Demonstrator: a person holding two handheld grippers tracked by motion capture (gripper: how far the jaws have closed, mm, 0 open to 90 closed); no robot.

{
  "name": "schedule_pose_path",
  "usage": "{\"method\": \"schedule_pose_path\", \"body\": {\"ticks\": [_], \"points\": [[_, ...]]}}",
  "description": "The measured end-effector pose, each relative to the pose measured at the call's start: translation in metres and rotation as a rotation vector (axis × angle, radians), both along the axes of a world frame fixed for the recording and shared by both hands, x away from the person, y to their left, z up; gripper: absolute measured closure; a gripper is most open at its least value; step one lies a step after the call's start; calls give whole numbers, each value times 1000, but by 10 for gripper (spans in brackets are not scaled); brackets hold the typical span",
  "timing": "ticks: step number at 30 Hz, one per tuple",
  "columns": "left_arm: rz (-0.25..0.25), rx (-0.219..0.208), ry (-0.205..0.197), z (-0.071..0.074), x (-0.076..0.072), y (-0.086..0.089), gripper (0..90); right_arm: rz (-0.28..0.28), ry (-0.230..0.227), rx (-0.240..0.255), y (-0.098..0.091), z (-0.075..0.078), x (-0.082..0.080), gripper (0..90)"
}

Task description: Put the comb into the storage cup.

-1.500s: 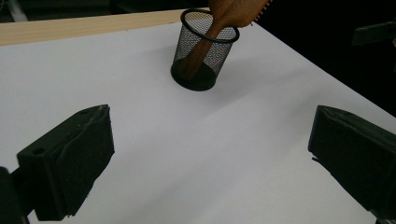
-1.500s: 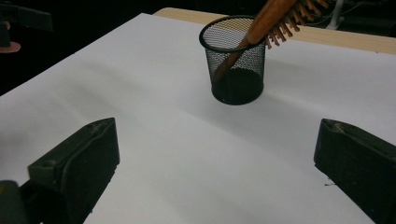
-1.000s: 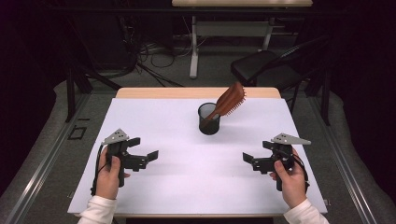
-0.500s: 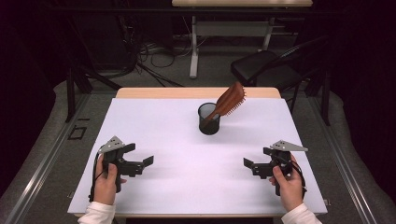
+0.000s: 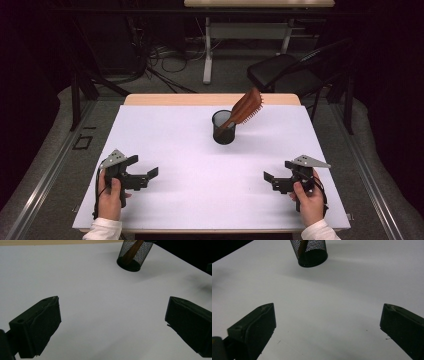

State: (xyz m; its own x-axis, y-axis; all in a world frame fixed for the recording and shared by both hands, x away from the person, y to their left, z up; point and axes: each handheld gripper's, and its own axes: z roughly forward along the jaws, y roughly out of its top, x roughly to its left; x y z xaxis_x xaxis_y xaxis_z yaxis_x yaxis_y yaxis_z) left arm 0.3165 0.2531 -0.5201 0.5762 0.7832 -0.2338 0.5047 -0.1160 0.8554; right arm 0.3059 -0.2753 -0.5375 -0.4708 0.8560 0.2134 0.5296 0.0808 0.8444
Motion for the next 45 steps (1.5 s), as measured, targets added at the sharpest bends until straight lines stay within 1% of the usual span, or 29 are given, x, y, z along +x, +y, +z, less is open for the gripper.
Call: {"method": "schedule_pose_path", "body": {"ticks": [4, 5, 9, 10, 13, 20, 24, 26, 30, 36, 40, 42, 45], "points": [[9, 1, 7, -5, 2, 2, 3, -16, 3, -2, -4, -3, 1, 2], [10, -1, 6, -6, 2, 2, 3, -23, -4, 9, -4, -5, 1, 3], [11, 0, 10, -9, 3, 2, 3, -25, 6, 2, -7, -6, 1, 3], [10, 1, 11, -9, 3, 2, 3, -28, -1, 7, -7, -7, 2, 3], [11, 0, 9, -9, 3, 2, 3, -30, 12, 8, -8, -8, 2, 3], [17, -5, 13, -11, 4, 4, 3, -37, 4, 15, -10, -10, 3, 5], [19, -5, 13, -11, 4, 4, 3, -40, 12, 15, -11, -9, 2, 5], [20, -6, 14, -11, 4, 4, 3, -42, 7, 19, -11, -10, 3, 5], [23, -8, 15, -12, 4, 5, 3, -47, 18, 15, -12, -10, 3, 6], [26, -11, 18, -12, 4, 7, 3, -54, 15, 18, -13, -10, 3, 6], [28, -12, 15, -12, 5, 8, 3, -59, 23, 17, -13, -10, 3, 11], [32, -19, 15, -12, 5, 8, 3, -60, 23, 16, -13, -10, 3, 11], [34, -15, 16, -12, 5, 9, 3, -62, 22, 19, -14, -11, 3, 11]]}}
